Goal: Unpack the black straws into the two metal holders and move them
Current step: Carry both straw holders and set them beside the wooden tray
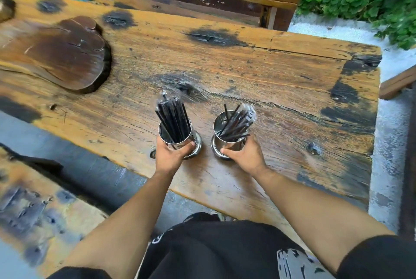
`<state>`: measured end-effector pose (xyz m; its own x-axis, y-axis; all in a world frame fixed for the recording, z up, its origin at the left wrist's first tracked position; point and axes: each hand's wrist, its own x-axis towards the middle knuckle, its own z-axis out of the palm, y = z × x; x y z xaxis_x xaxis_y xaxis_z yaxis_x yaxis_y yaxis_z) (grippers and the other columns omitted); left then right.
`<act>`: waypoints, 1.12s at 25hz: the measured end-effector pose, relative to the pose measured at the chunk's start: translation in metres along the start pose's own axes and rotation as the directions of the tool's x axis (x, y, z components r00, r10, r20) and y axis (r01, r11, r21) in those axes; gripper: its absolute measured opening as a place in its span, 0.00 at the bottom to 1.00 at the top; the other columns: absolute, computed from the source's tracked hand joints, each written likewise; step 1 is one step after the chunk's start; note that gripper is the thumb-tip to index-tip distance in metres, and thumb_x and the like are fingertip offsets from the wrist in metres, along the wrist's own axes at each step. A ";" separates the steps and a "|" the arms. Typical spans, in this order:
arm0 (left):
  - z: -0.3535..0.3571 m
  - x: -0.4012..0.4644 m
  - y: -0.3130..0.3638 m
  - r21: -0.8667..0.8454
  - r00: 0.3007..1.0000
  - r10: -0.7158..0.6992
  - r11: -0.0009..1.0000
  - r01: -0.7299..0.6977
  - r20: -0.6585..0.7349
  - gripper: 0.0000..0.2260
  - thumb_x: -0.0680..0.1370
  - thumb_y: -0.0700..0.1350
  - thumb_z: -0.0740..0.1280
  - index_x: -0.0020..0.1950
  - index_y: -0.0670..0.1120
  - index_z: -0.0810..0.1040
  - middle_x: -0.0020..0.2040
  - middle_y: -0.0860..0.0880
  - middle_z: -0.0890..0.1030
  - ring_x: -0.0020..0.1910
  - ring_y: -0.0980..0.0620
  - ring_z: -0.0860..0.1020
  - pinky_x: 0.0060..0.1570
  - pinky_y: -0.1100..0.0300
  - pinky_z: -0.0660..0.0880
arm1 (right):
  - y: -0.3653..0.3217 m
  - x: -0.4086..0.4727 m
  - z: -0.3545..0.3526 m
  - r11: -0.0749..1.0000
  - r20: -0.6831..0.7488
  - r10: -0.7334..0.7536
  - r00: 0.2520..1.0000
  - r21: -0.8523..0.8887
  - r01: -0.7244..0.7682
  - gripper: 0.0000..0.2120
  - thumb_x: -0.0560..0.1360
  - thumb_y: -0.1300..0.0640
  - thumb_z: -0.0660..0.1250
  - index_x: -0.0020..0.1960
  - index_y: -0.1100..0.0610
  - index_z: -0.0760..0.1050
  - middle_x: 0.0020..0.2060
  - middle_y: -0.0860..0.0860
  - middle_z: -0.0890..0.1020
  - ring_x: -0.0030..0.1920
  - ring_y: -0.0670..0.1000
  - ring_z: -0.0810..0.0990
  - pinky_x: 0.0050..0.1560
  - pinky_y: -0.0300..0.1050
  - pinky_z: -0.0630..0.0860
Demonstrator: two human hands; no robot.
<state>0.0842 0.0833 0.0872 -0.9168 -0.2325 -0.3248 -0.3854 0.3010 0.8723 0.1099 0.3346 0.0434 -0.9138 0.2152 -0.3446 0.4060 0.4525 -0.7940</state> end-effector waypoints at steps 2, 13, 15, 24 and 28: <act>-0.016 -0.006 -0.007 0.005 0.999 -0.017 1.000 0.017 -0.044 0.38 0.61 0.49 0.86 0.67 0.45 0.76 0.58 0.51 0.85 0.56 0.57 0.84 0.61 0.56 0.80 | -0.001 -0.002 0.013 1.000 0.041 -0.018 0.999 -0.020 0.019 0.40 0.56 0.30 0.78 0.61 0.49 0.78 0.55 0.44 0.83 0.58 0.44 0.81 0.63 0.47 0.78; -0.083 0.000 -0.035 -0.040 0.991 -0.005 0.999 0.000 -0.134 0.37 0.61 0.50 0.85 0.66 0.52 0.73 0.59 0.55 0.83 0.58 0.59 0.81 0.64 0.59 0.75 | -0.059 -0.034 0.061 0.993 0.109 -0.099 0.989 -0.046 0.105 0.43 0.59 0.36 0.79 0.69 0.53 0.73 0.60 0.47 0.76 0.61 0.46 0.76 0.67 0.44 0.73; -0.105 0.007 -0.041 -0.069 0.990 -0.004 0.998 -0.006 -0.144 0.38 0.62 0.45 0.85 0.68 0.50 0.71 0.61 0.53 0.82 0.59 0.58 0.80 0.63 0.62 0.74 | -0.077 -0.033 0.082 0.994 0.087 -0.098 0.991 -0.047 0.102 0.44 0.57 0.34 0.78 0.67 0.52 0.74 0.60 0.48 0.78 0.61 0.48 0.78 0.67 0.47 0.75; -0.226 0.036 -0.092 -0.120 0.981 -0.103 0.989 0.084 -0.166 0.36 0.63 0.41 0.84 0.64 0.53 0.70 0.55 0.61 0.80 0.50 0.74 0.77 0.56 0.74 0.72 | -0.152 -0.022 0.210 0.988 0.183 -0.085 0.979 -0.109 0.106 0.46 0.55 0.30 0.79 0.68 0.48 0.72 0.61 0.46 0.80 0.62 0.48 0.79 0.67 0.51 0.76; -0.272 0.048 -0.114 -0.085 0.975 -0.105 0.992 0.090 -0.195 0.35 0.63 0.42 0.85 0.63 0.54 0.70 0.55 0.59 0.80 0.51 0.73 0.77 0.54 0.74 0.70 | -0.178 -0.025 0.254 0.991 0.205 -0.092 0.974 -0.081 0.111 0.44 0.56 0.35 0.79 0.67 0.51 0.72 0.60 0.48 0.81 0.61 0.49 0.79 0.67 0.49 0.75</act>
<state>0.1130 -0.2135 0.0718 -0.8330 -0.4384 -0.3376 -0.4561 0.1988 0.8674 0.0561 0.0285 0.0662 -0.9307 -0.0097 -0.3656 0.3024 0.5420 -0.7841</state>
